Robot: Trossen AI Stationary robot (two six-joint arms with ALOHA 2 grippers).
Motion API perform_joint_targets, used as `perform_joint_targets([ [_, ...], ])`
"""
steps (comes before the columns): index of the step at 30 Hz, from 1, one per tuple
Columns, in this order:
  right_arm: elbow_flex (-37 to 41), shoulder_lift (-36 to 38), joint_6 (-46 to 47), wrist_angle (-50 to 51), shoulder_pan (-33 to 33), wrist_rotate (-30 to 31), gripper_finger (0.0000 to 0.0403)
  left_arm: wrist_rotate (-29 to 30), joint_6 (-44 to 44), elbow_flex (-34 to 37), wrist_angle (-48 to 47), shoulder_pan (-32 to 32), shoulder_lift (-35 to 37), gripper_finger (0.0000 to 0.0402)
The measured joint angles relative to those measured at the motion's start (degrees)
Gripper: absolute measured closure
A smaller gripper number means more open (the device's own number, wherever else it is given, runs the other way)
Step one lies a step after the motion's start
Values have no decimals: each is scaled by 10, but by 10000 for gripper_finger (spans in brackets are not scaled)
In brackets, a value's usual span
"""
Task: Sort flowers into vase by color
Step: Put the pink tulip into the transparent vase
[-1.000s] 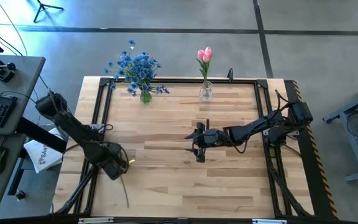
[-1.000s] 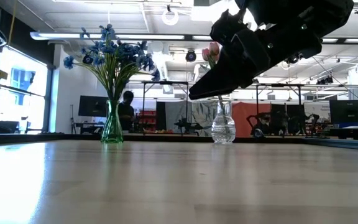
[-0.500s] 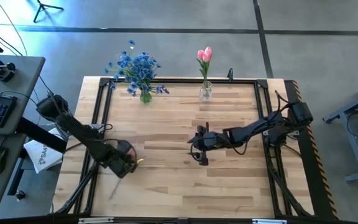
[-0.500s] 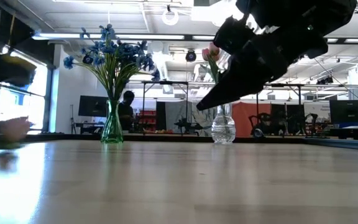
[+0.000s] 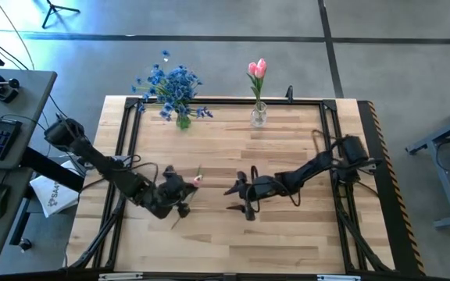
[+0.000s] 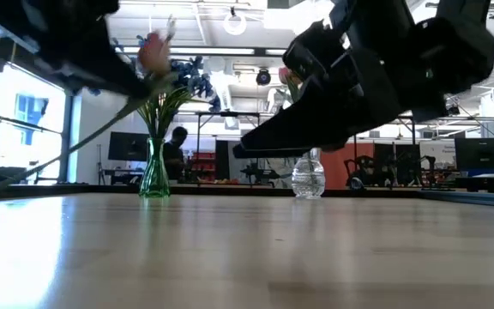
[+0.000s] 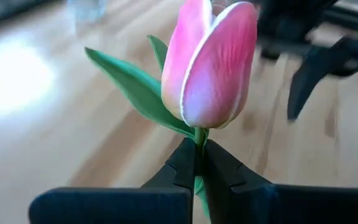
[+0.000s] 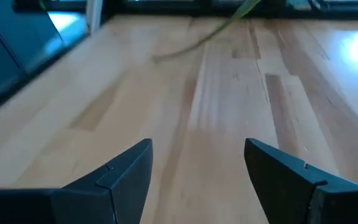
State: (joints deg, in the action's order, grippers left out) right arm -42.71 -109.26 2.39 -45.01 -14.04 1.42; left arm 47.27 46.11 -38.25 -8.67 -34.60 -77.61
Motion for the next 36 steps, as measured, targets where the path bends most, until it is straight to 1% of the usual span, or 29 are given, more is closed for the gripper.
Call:
perform_joint_targets([
  [1, 3, -15, 7, -33, 0, -4, 153, 1, -45, 0, 28, 9, 0, 399],
  [3, 8, -40, 23, -89, 2, -11, 153, -17, -136, 0, 85, 32, 0, 399],
  [6, 26, -53, 56, -135, 2, -12, 153, -69, -276, 3, 181, 74, -1, 401],
  [8, 43, -31, 92, -143, 0, -15, 153, -112, -366, 21, 274, 104, -1, 401],
  [11, 70, 33, 113, -131, -16, -12, 153, -194, -436, 54, 422, 151, -1, 401],
  [12, 81, 57, 106, -118, -24, 2, 153, -223, -447, 64, 462, 166, -1, 401],
  [14, 103, 99, 85, -99, -42, 59, 153, -270, -462, 79, 515, 190, -1, 401],
  [16, 120, 133, 66, -99, -55, 144, 153, -302, -468, 81, 540, 206, -2, 401],
  [17, 122, 145, 63, -101, -55, 176, 153, -312, -469, 81, 552, 211, -4, 401],
  [18, 123, 156, 62, -102, -54, 194, 153, -319, -473, 81, 563, 216, -6, 401],
  [20, 117, 167, 56, -100, -48, 195, 154, -322, -484, 81, 587, 219, -13, 401],
  [23, 83, 164, 49, -76, -41, 199, 161, -322, -503, 81, 616, 220, -23, 401],
  [27, 24, 150, 17, -7, -28, 200, 185, -324, -508, 81, 616, 219, -24, 401],
  [30, -20, 148, 16, 43, -19, 201, 204, -324, -496, 81, 612, 219, -24, 400],
  [33, -57, 148, 21, 123, -7, 200, 219, -324, -494, 81, 610, 219, -24, 398],
  [36, -83, 148, 22, 168, 2, 183, 233, -324, -494, 81, 608, 219, -24, 397],
])
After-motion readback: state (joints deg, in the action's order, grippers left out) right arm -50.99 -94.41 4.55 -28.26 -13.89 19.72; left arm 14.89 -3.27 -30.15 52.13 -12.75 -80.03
